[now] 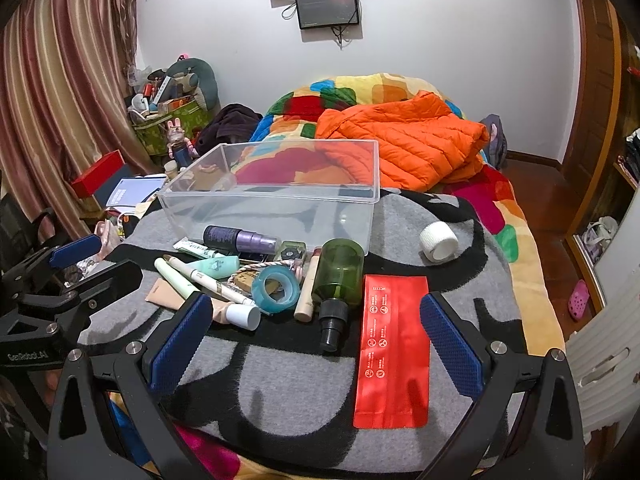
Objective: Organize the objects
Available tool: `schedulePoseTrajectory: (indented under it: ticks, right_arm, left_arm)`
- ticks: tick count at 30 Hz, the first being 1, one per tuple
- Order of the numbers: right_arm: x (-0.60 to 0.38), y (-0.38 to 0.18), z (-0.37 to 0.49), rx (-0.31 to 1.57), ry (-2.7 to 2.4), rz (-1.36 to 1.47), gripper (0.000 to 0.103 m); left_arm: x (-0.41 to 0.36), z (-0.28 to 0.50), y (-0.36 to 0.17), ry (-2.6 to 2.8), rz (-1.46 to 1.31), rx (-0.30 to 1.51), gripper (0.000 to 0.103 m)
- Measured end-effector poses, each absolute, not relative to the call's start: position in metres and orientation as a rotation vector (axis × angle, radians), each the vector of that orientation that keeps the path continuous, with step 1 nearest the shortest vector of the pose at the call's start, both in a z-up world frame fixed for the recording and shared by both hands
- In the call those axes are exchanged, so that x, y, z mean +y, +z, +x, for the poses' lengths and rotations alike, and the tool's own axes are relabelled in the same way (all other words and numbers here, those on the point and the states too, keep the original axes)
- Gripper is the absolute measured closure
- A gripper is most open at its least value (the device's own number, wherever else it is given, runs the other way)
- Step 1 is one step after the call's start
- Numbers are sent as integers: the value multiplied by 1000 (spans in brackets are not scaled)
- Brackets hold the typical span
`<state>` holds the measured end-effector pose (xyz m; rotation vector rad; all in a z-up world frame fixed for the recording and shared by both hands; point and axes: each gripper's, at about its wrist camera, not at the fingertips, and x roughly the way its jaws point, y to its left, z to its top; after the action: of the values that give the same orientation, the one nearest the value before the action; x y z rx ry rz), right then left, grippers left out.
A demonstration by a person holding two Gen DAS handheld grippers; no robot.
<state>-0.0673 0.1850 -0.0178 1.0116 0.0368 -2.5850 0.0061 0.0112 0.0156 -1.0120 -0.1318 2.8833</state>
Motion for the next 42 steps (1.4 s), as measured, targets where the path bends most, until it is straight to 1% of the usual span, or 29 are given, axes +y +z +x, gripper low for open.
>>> schedulePoseTrajectory:
  ticks: [42]
  right_arm:
    - [185, -18, -67, 36, -2585, 1013, 0]
  left_arm:
    - [15, 8, 18, 2858, -1007, -146, 0]
